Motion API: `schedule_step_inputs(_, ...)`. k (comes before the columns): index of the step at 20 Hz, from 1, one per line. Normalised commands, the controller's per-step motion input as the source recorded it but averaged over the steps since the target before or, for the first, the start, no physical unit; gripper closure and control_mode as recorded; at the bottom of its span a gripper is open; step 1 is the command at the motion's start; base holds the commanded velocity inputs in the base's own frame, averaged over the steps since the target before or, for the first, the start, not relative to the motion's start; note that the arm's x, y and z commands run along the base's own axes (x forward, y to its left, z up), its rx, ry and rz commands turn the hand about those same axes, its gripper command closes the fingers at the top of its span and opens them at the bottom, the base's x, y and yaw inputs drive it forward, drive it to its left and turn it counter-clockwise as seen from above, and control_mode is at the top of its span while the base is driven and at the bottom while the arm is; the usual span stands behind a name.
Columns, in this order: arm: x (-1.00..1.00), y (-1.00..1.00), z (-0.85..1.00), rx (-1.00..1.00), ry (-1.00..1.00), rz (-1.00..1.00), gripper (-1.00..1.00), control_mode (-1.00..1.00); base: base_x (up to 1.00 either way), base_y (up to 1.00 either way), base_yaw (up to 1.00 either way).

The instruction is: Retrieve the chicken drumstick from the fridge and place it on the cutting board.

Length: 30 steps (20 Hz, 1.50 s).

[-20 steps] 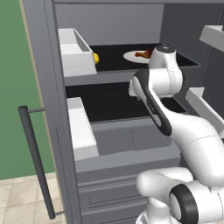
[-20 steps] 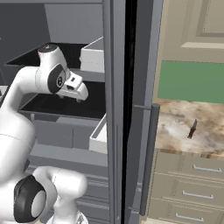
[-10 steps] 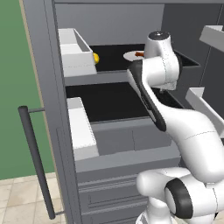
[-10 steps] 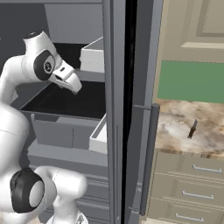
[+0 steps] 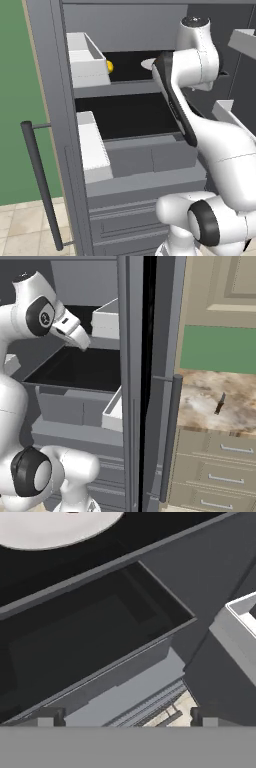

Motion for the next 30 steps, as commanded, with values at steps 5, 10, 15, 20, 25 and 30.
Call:
schedule_step_inputs(5,-0.06,-0.1,0.51,0.0,-0.19,0.04,-1.0,-1.0,0.0,0.0,0.0)
schedule_step_inputs(10,0.0,-0.13,0.09,0.0,-0.07,0.03,-1.0,-1.0,0.0,0.0,0.0)
schedule_step_inputs(15,0.12,-0.15,0.0,-0.04,-0.11,0.11,-1.0,-1.0,0.0,0.0,0.0)
schedule_step_inputs(20,0.09,-0.26,0.0,-0.12,-0.22,0.15,-1.0,-1.0,0.0,0.0,0.0)
schedule_step_inputs(25,0.38,-0.31,0.0,-0.01,0.03,0.09,-1.0,-1.0,0.0,0.0,0.0)
schedule_step_inputs(30,0.5,-0.16,0.1,0.0,0.19,0.07,-1.0,-1.0,0.0,0.0,0.0)
